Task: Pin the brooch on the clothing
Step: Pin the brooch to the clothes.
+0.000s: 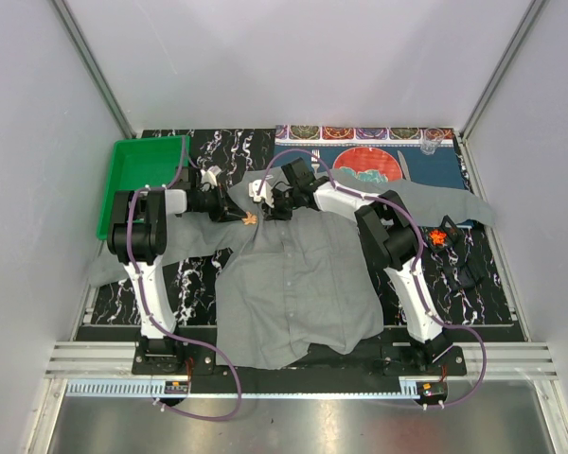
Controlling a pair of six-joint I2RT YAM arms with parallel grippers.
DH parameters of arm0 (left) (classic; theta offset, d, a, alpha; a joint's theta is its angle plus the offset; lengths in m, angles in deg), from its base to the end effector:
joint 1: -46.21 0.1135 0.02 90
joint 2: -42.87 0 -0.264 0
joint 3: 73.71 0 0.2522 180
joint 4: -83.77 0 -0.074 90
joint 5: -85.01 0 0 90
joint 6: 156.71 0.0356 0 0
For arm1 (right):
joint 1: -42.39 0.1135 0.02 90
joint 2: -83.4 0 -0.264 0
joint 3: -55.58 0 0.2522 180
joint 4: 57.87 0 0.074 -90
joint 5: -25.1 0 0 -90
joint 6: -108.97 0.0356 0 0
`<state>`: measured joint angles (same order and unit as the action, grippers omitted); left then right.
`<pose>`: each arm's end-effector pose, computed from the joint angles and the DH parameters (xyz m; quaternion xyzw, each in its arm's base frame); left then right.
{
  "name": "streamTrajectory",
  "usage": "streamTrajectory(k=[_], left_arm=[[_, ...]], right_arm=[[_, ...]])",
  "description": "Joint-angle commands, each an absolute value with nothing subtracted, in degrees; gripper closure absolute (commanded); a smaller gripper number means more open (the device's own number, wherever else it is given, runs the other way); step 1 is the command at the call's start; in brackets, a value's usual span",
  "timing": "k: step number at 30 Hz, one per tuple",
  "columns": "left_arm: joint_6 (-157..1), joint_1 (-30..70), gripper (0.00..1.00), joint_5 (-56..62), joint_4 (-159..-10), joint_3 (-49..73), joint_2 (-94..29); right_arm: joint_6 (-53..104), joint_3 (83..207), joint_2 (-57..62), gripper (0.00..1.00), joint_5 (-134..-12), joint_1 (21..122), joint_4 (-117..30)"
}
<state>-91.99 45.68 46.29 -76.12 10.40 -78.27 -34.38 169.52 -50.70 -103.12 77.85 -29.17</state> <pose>0.4098 -0.0316 0.1067 -0.0658 0.8709 -0.4615 0.1559 0.4006 0.3124 0.1394 -0.7012 0.5515 0.2512 0.3756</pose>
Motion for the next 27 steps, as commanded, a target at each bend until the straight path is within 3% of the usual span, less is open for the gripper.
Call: streamTrajectory(k=[1, 5, 12, 16, 19, 23, 27], left_arm=[[-90.71, 45.51, 1.0, 44.75, -75.43, 9.84, -79.47], [-90.53, 45.51, 1.0, 44.67, -75.35, 9.83, -79.12], [-90.71, 45.51, 1.0, 44.84, -75.35, 9.75, -79.21], [-90.62, 45.6, 1.0, 44.84, -75.43, 9.84, -79.38], [-90.71, 45.6, 1.0, 44.84, -75.43, 9.75, -79.38], [-90.71, 45.6, 1.0, 45.02, -75.44, 9.75, -79.21], [-90.62, 45.6, 1.0, 44.84, -75.52, 9.75, -79.21]], right_arm=[[-33.86, 171.82, -50.81, 0.81, -101.12, 78.6, -30.49], [-33.15, 171.99, -50.9, 0.7, -100.67, 78.51, -30.75], [-33.24, 170.68, -49.85, 0.7, -101.81, 78.6, -30.75], [-34.38, 169.27, -48.44, 0.62, -102.78, 78.6, -30.14], [-35.0, 169.18, -48.35, 0.51, -102.52, 78.51, -29.17], [-35.17, 170.67, -49.4, 0.56, -101.38, 78.6, -27.77], [-35.26, 171.46, -49.92, 0.69, -101.12, 78.51, -27.85]])
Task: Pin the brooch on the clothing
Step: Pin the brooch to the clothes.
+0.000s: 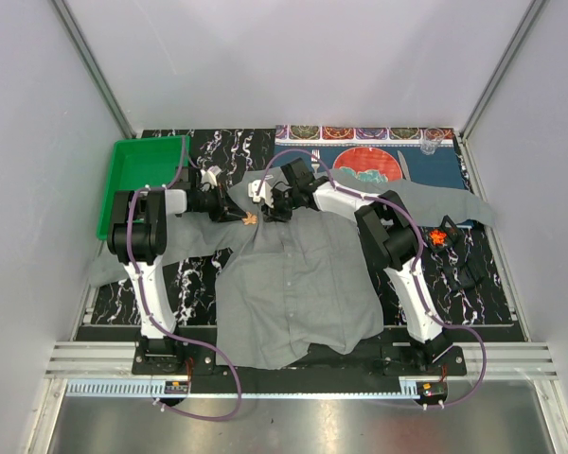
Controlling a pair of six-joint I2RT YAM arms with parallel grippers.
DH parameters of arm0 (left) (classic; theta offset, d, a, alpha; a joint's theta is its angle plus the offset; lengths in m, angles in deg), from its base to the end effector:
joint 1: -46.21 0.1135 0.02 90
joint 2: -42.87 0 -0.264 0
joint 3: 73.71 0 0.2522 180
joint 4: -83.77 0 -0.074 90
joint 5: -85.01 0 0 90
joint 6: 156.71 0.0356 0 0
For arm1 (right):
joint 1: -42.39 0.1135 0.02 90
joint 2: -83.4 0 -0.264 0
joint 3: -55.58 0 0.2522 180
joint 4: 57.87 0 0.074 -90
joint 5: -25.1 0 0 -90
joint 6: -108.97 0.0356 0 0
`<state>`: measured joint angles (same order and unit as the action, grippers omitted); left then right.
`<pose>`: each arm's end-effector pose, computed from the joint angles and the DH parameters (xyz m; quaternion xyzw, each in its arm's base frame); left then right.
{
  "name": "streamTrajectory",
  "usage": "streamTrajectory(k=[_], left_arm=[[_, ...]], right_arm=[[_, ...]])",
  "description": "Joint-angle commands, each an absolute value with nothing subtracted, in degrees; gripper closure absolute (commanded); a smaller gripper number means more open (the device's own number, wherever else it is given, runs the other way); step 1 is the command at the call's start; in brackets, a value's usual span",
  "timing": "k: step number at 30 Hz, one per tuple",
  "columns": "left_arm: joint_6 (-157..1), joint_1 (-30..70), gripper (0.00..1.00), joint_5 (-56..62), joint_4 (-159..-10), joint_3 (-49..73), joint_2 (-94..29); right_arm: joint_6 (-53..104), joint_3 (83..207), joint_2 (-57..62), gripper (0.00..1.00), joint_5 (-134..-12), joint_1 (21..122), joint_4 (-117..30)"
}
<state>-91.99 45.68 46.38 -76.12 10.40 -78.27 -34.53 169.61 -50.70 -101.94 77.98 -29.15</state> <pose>0.4098 -0.0316 0.1067 -0.0655 0.8706 -0.4622 0.1556 0.4007 0.3131 0.1395 -0.7023 0.5541 0.2417 0.3759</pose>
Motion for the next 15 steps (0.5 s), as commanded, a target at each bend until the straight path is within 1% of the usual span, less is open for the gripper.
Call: streamTrajectory(k=[1, 6, 15], left_arm=[[-90.71, 45.6, 1.0, 45.02, -75.61, 9.75, -79.56], [-90.8, 45.68, 1.0, 45.02, -75.79, 9.57, -79.21], [-90.45, 44.98, 1.0, 45.81, -75.79, 9.75, -78.51]], right_arm=[[-34.13, 172.07, -50.28, 0.7, -101.03, 78.6, -27.68], [-33.07, 174.45, -51.42, 0.75, -100.85, 78.6, -26.97], [-31.21, 176.39, -51.95, 0.87, -102.17, 78.6, -26.88]])
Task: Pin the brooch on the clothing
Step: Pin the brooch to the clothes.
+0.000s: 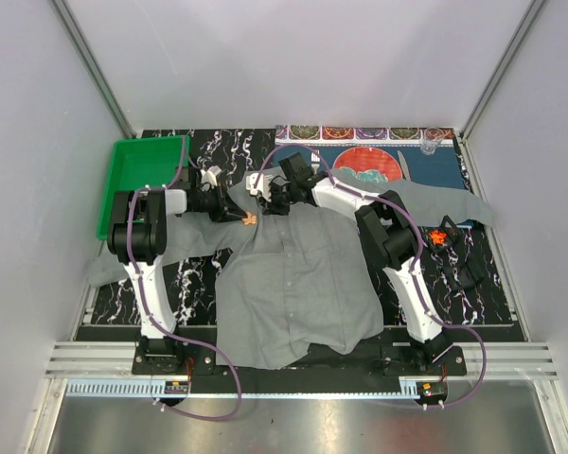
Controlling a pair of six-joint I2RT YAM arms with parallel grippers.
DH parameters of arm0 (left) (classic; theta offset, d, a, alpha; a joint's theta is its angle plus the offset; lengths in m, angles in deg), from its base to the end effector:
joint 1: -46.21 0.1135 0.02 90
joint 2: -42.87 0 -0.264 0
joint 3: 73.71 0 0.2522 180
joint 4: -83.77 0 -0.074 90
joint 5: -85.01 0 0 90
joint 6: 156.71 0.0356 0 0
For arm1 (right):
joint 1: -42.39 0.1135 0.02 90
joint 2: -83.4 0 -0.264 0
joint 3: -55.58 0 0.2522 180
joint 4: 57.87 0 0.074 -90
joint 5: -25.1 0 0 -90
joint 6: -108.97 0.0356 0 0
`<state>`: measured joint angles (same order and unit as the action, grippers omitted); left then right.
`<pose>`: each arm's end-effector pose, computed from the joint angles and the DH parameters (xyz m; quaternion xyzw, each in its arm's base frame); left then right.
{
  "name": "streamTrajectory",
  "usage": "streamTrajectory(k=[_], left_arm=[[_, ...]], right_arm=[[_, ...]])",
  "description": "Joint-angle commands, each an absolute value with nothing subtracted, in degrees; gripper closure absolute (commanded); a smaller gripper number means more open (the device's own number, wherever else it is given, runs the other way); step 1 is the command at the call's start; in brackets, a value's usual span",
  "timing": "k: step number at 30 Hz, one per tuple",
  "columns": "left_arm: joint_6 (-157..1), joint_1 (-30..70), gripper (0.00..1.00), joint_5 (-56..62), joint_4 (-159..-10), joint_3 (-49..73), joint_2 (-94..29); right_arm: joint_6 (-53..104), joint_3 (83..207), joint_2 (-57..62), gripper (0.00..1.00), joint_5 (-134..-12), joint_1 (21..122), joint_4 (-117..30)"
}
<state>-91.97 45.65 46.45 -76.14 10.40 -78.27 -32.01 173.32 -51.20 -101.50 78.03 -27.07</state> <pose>0.4098 -0.0318 0.1068 -0.0648 0.8704 -0.4627 0.1555 0.4068 0.3178 0.1525 -0.6898 0.5664 0.2444 0.3789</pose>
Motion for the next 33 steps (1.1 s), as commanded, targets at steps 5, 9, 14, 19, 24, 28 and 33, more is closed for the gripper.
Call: streamTrajectory(k=[5, 9, 14, 19, 24, 28, 33], left_arm=[[-90.36, 44.98, 0.99, 46.07, -75.79, 9.75, -78.06], [-90.45, 44.98, 0.94, 46.77, -75.79, 9.83, -77.45], [-91.76, 45.24, 0.87, 49.41, -79.02, 8.44, -75.43], [-95.36, 45.68, 0.75, 52.22, -83.68, 5.8, -73.23], [-98.09, 45.77, 0.64, 53.19, -87.74, 4.12, -70.95], [-99.67, 46.03, 0.62, 53.54, -89.58, 3.6, -70.51], [-100.55, 45.95, 0.62, 53.63, -89.94, 4.3, -72.08]], right_arm=[[-31.57, 176.21, -51.86, 0.94, -103.22, 78.69, -26.53], [-31.57, 176.21, -51.51, 1.0, -103.66, 79.04, -26.44], [-31.31, 176.92, -51.6, 1.0, -103.66, 79.3, -26.18], [-31.13, 177.0, -51.42, 1.0, -103.49, 79.3, -26.09], [-30.96, 177.09, -51.16, 1.0, -103.75, 79.39, -26.0], [-31.04, 177.09, -51.07, 1.0, -104.01, 79.74, -26.09], [-31.04, 177.35, -51.25, 1.0, -104.01, 79.83, -26.0]])
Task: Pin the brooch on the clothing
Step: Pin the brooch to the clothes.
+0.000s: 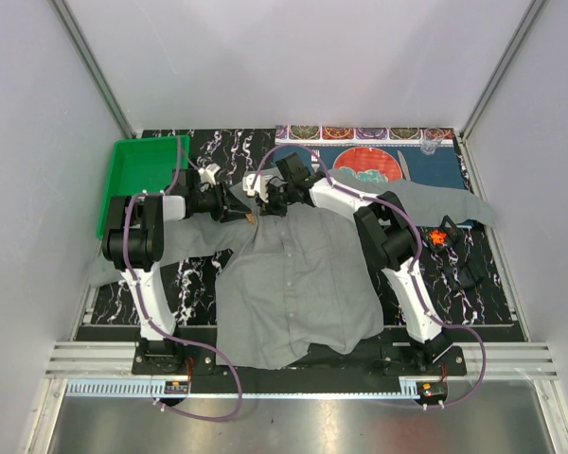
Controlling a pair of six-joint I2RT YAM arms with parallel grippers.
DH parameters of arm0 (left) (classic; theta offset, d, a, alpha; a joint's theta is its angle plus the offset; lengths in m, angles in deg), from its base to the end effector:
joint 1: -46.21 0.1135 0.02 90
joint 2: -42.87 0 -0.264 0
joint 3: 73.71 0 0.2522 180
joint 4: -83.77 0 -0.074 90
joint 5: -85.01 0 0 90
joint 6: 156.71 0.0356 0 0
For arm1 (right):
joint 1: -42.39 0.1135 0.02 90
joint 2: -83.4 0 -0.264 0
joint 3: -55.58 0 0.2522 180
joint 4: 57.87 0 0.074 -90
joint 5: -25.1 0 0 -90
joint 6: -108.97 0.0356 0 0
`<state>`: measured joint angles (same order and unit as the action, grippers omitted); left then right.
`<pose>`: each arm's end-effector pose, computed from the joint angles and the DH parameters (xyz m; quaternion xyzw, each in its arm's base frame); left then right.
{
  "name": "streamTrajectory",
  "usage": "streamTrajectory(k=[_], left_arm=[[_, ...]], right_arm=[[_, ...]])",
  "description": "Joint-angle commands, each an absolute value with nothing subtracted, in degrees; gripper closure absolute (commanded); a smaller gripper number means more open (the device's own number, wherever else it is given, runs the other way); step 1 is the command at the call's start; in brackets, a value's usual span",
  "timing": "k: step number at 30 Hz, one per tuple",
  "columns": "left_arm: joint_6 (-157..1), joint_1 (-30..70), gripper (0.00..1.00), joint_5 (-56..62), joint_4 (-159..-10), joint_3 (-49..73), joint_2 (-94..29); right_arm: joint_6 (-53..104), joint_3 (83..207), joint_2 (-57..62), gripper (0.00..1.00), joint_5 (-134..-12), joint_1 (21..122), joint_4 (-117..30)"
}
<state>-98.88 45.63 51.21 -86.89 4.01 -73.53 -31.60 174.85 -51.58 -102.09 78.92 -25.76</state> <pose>0.3967 -0.0336 0.1226 -0.0618 0.8384 -0.5110 0.1792 0.4035 0.3257 0.1561 -0.6924 0.5619 0.2536 0.3749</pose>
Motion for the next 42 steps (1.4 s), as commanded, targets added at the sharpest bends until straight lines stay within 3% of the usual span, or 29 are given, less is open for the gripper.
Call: streamTrajectory(k=[1, 13, 25, 37, 42], left_arm=[[-100.47, 45.95, 0.63, 53.37, -89.68, 4.73, -72.35], [-103.72, 46.21, 0.82, 53.45, -93.71, 4.3, -74.46], [-104.06, 47.62, 0.83, 53.8, -94.42, 3.24, -75.51], [-103.81, 48.06, 0.82, 53.72, -94.6, 3.16, -76.13], [-104.07, 47.97, 0.82, 53.63, -95.03, 3.16, -76.13]], right_arm=[[-31.04, 177.62, -51.25, 1.0, -103.93, 79.92, -26.0], [-30.43, 179.64, -52.3, 0.99, -104.72, 81.32, -26.09], [-30.87, 181.92, -54.5, 0.99, -104.02, 82.2, -25.48], [-27.88, 180.08, -50.9, 0.81, -103.4, 80.8, -27.67], [-28.41, 180.17, -50.98, 0.8, -103.57, 80.01, -27.94]])
